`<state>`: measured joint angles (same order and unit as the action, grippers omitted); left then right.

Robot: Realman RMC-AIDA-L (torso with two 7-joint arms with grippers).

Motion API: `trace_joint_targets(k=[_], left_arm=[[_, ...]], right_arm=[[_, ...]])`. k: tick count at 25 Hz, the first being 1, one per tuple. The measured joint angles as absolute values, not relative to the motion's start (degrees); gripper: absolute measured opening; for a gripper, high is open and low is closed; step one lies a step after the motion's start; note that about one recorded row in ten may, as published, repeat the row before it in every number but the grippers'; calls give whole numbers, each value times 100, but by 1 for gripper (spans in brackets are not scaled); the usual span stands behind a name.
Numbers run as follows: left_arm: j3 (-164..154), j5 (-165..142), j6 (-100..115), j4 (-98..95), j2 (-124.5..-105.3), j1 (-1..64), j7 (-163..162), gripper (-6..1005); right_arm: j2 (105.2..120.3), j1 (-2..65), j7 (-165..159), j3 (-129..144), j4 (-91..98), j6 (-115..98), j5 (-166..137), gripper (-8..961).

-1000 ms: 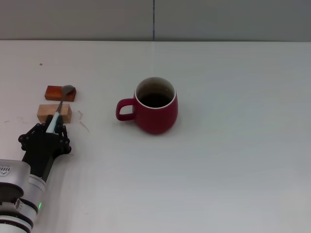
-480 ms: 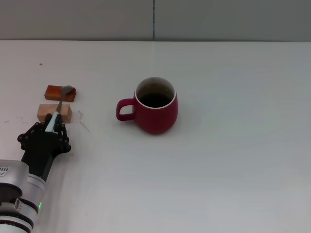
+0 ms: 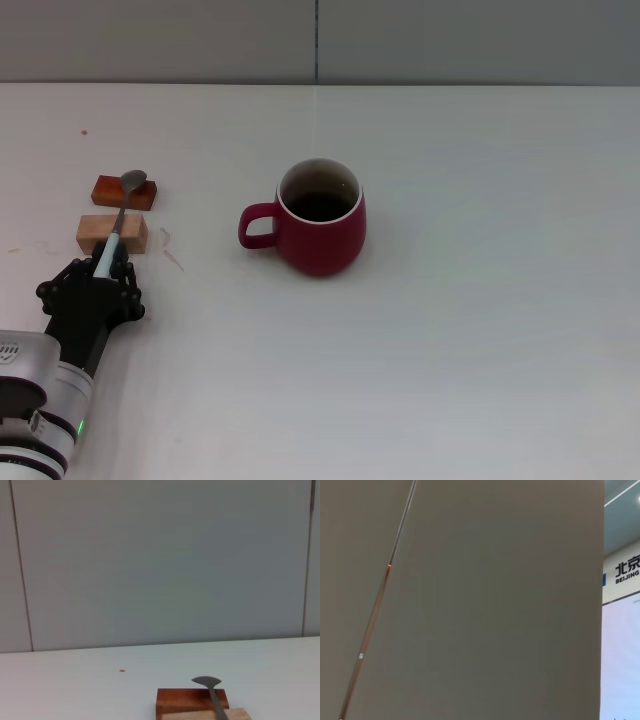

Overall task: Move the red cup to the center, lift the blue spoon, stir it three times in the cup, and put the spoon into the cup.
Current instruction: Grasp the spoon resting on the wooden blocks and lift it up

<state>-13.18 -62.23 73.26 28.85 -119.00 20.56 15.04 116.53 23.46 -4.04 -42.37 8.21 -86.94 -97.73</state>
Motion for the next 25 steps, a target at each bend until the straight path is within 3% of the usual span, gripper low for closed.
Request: trace_joint_targets(k=[25], left_arm=[[-1239,-6222,7505,2879,-11903,2060,1128,175]], right_arm=[[11654,2367,-404,-4236,825,-8701,-9773,678]])
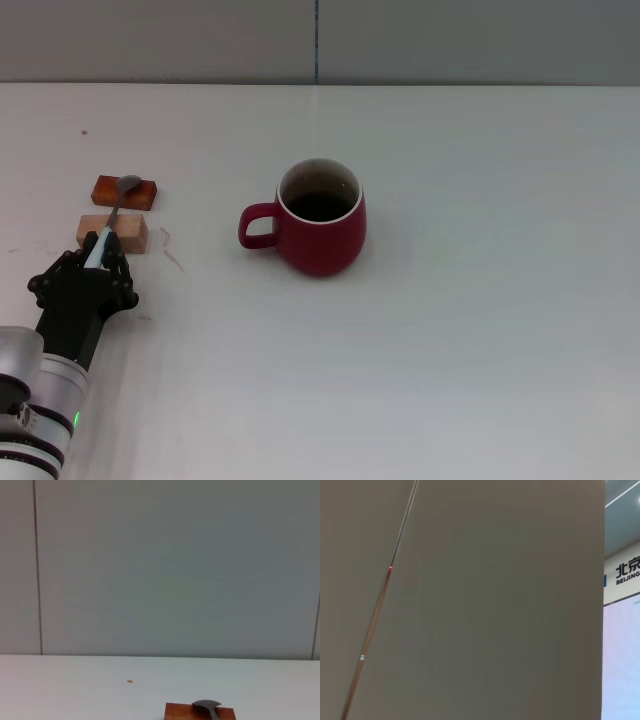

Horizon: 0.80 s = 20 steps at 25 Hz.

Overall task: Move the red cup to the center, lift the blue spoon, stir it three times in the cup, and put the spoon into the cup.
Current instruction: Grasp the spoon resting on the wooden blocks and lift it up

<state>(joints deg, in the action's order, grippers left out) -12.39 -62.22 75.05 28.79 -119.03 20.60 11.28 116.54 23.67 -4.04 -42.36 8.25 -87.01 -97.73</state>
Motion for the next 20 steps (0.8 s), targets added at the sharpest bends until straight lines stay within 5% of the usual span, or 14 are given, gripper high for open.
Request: trace_joint_targets(k=[20], left_arm=[[-1272,-6223,7458,2874,-11872,2060,269,176]], right_arm=[[11675,2344,-404,-4236,797,-8701,-9750,678]])
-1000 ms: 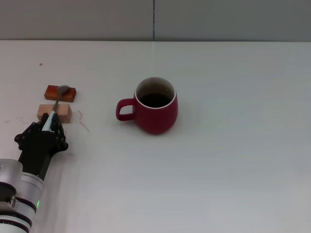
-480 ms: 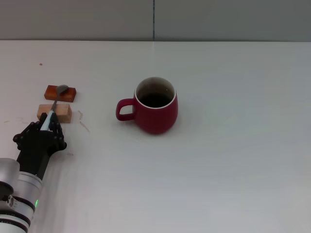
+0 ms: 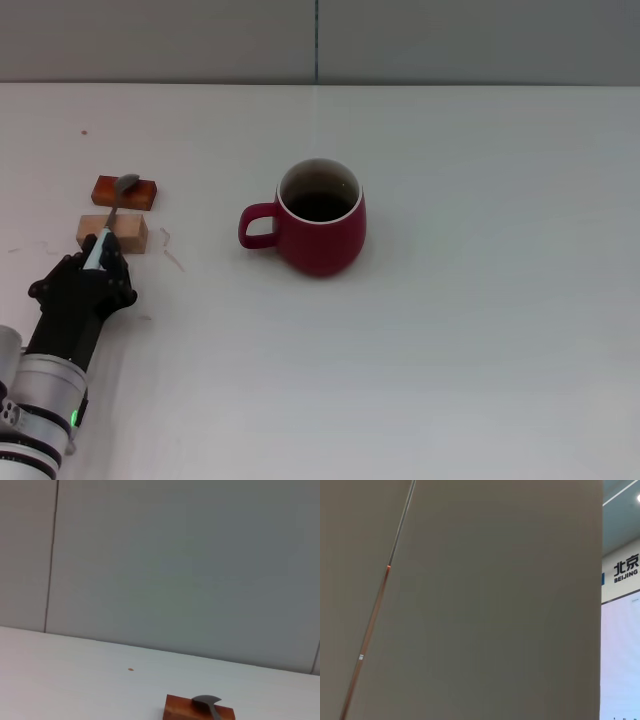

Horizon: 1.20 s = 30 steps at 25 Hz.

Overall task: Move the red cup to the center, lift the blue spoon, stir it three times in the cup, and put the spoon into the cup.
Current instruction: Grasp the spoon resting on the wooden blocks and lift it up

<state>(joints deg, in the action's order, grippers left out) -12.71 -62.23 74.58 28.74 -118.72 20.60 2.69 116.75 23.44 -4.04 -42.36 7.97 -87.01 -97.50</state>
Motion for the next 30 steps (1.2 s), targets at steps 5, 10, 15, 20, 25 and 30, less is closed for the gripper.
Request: trace_joint_targets(k=[5,10,15,20,25,30], left_arm=[[-1275,-6223,7434,2886,-11879,2054,207,176],[-1279,-6223,7363,2728,-11890,2025,275,176],[-1283,-6223,7355,2660,-11900,2004,543,176],[-1278,-6270,7335,2634,-11900,2017,601,176],[-1249,-6506,7377,2574,-11900,1981,603,177],[-1248,-6653,7497,2573,-11899,1968,605,177]], right_arm=[[11689,2346,-404,-4236,799,-8701,-9747,679],[11693,2352,-404,-4236,800,-8701,-9748,679],[11692,2369,-404,-4236,800,-8701,-9748,678],[11690,2385,-404,-4236,800,-8701,-9743,679],[11689,2397,-404,-4236,800,-8675,-9738,679],[11688,2400,-404,-4236,800,-8667,-9737,678]])
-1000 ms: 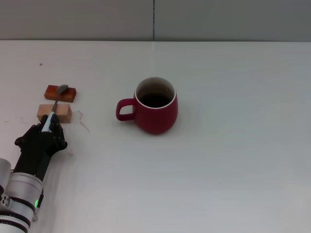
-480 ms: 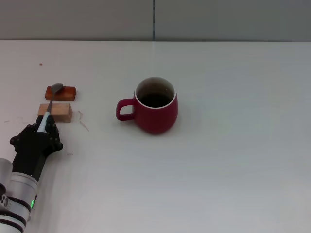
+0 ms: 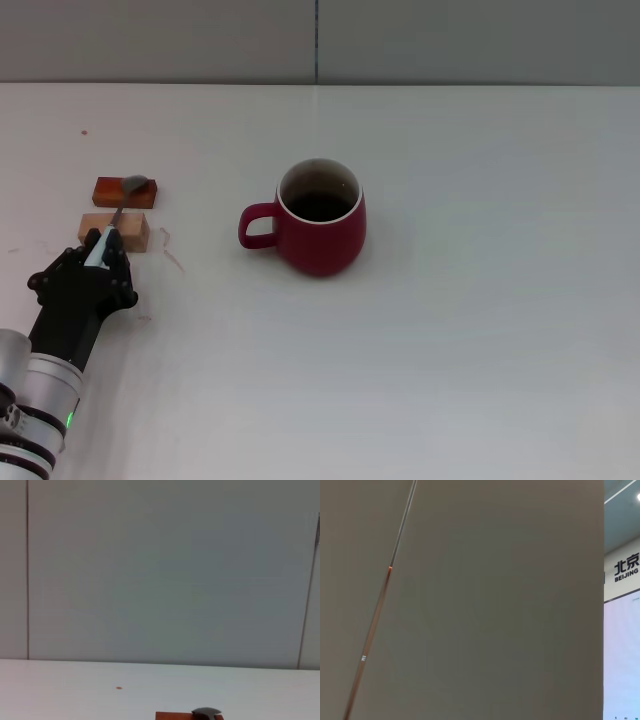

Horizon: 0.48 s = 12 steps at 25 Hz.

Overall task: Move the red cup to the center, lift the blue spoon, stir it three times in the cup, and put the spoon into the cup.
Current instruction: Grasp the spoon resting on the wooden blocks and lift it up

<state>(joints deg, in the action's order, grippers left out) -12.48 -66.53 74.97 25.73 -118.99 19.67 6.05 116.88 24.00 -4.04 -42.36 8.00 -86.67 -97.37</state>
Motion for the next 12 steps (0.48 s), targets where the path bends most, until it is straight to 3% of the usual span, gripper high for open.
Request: trace_joint_targets(k=[12], left_arm=[[-1248,-6680,7365,2503,-11891,1920,607,177]], right_arm=[[11706,2367,-404,-4236,800,-8681,-9737,679]])
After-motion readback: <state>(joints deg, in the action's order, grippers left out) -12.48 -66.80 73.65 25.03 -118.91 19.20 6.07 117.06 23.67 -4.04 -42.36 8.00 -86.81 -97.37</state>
